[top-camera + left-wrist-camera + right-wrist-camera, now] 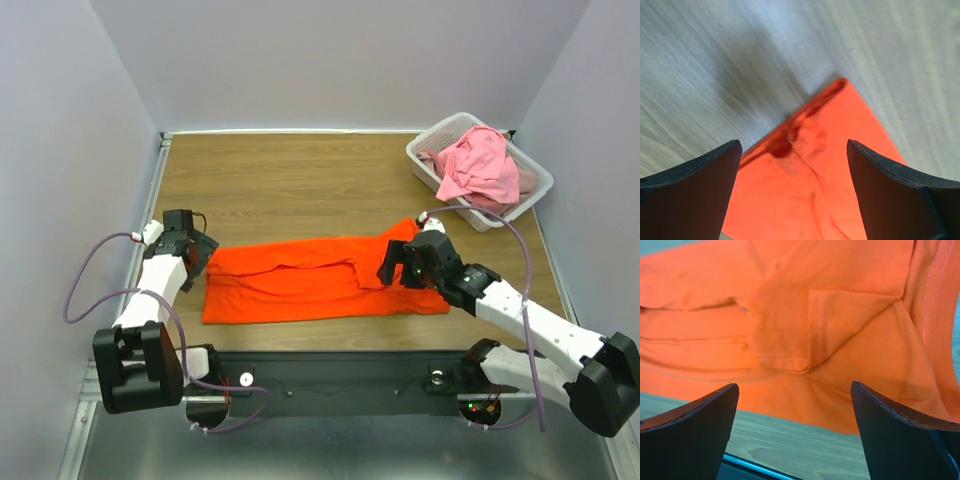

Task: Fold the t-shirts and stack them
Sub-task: Fold the tshirt

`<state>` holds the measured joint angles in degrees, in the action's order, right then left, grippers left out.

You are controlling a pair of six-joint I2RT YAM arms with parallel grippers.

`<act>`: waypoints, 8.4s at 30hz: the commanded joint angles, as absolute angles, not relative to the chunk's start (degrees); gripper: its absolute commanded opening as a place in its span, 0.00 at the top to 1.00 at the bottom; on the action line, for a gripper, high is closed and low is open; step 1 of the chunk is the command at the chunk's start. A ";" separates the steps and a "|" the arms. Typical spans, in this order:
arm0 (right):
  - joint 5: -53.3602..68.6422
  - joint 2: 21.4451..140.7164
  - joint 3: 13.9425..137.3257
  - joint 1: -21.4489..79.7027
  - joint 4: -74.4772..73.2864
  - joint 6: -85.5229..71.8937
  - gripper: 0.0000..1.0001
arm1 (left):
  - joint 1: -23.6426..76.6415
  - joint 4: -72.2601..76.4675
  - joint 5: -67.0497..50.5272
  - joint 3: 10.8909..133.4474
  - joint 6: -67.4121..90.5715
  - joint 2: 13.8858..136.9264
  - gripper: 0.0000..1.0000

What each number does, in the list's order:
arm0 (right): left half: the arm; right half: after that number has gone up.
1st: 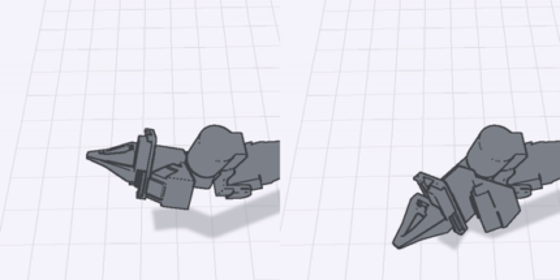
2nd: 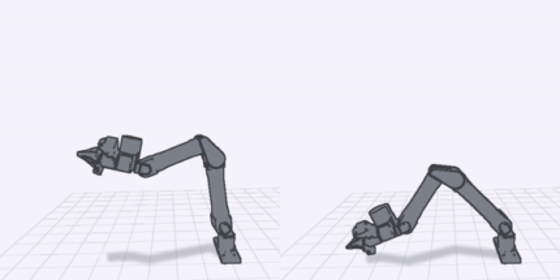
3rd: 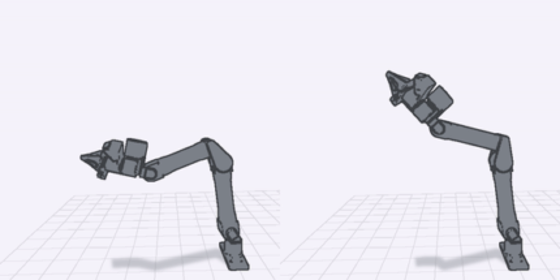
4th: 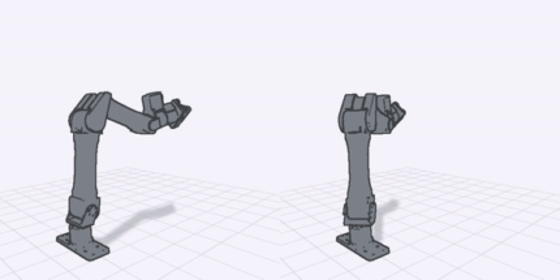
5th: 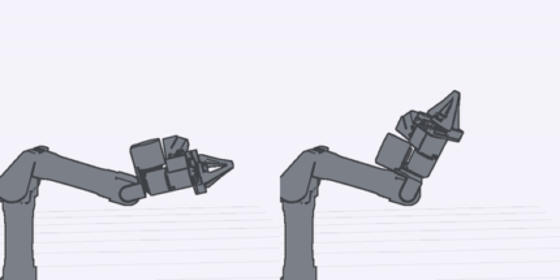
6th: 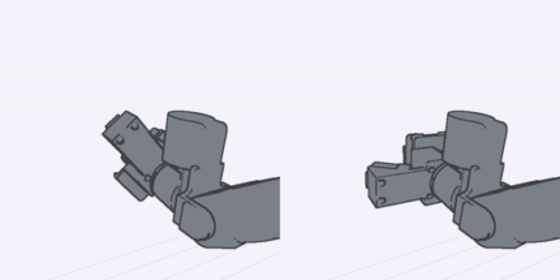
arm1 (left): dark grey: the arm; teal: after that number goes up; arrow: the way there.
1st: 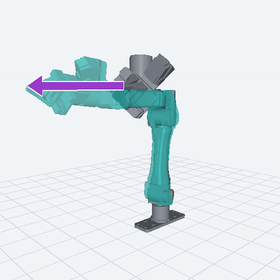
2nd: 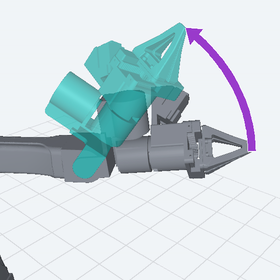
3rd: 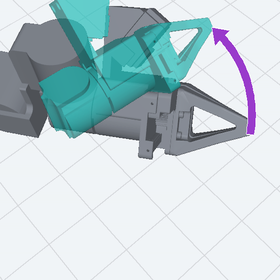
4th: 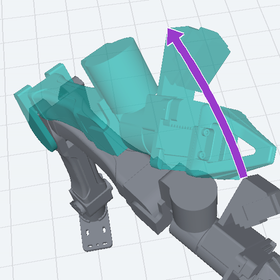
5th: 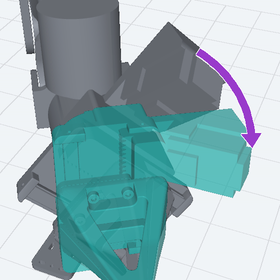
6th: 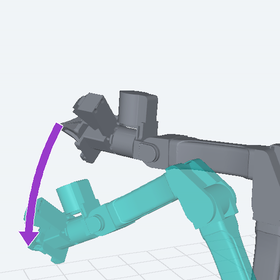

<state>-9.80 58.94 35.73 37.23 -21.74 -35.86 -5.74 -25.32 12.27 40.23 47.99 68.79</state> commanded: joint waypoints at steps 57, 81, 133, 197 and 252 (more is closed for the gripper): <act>-12.31 61.23 39.28 37.62 -25.15 -42.98 0.00 | 3.78 -11.42 4.40 35.33 47.29 80.60 0.02; -8.35 129.62 95.15 26.99 -16.52 -19.35 0.00 | 20.99 -1.85 -9.31 20.05 66.52 74.18 0.02; 17.03 57.32 36.40 27.51 -16.17 -37.26 0.00 | 58.18 -20.65 0.26 24.61 76.55 63.62 0.04; 12.05 68.45 38.84 33.75 -8.97 -41.49 1.00 | 45.19 -13.45 -2.81 39.63 63.55 73.30 1.00; 4.91 101.96 75.33 23.99 -8.44 -31.12 0.10 | 22.85 -18.03 -2.46 76.30 38.76 102.23 0.02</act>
